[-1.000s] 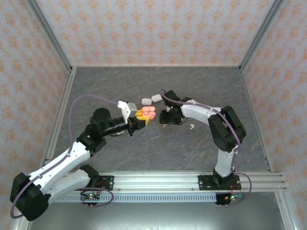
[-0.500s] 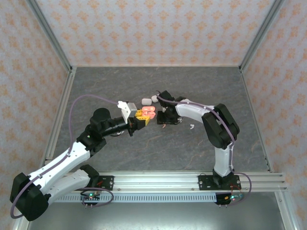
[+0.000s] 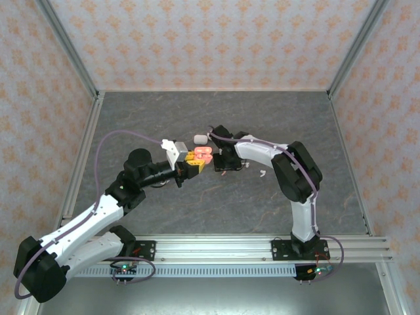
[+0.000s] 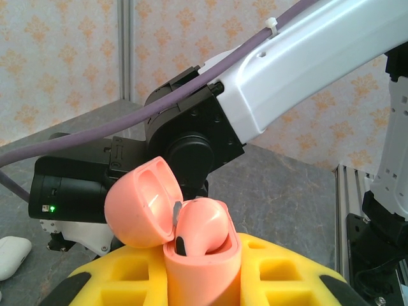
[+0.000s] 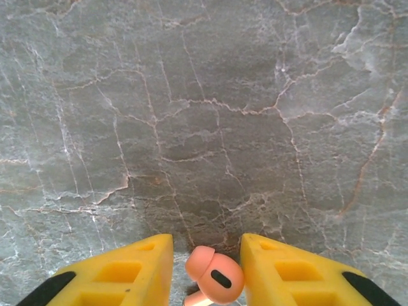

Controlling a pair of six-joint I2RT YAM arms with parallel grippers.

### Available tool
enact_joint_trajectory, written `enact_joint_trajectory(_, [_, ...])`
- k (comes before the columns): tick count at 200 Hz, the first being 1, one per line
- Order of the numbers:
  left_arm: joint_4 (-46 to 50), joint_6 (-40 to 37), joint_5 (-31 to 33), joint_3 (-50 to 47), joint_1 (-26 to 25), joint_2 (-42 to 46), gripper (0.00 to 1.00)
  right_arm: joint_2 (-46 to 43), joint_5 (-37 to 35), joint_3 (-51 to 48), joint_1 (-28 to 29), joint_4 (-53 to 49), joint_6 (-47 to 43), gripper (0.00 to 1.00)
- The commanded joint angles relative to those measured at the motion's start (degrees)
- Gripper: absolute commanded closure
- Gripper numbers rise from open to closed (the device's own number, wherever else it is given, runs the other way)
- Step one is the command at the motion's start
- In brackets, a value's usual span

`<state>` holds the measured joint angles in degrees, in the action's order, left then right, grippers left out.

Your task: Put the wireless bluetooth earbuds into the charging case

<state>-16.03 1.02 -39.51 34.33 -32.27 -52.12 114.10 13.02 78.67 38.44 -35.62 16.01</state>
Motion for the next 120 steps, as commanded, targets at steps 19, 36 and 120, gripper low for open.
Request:
enact_joint_trajectory(19, [-0.18,-1.38,1.27,-0.49,-0.25,1.14,1.0,2.86,-2.81,1.15,1.01,-4.35,-0.98,0.69])
enact_joint_trajectory(36, [-0.06,-1.4,1.41,-0.4,-0.25,1.31,1.0,3.23,-2.69,1.24,1.12,-4.54,-1.12,0.71])
enact_joint_trajectory(120, [1.26,-1.91,2.59,-0.49,-0.25,2.15,1.0,-0.27,-4.39,-0.23,1.2,-3.68,-2.39,0.78])
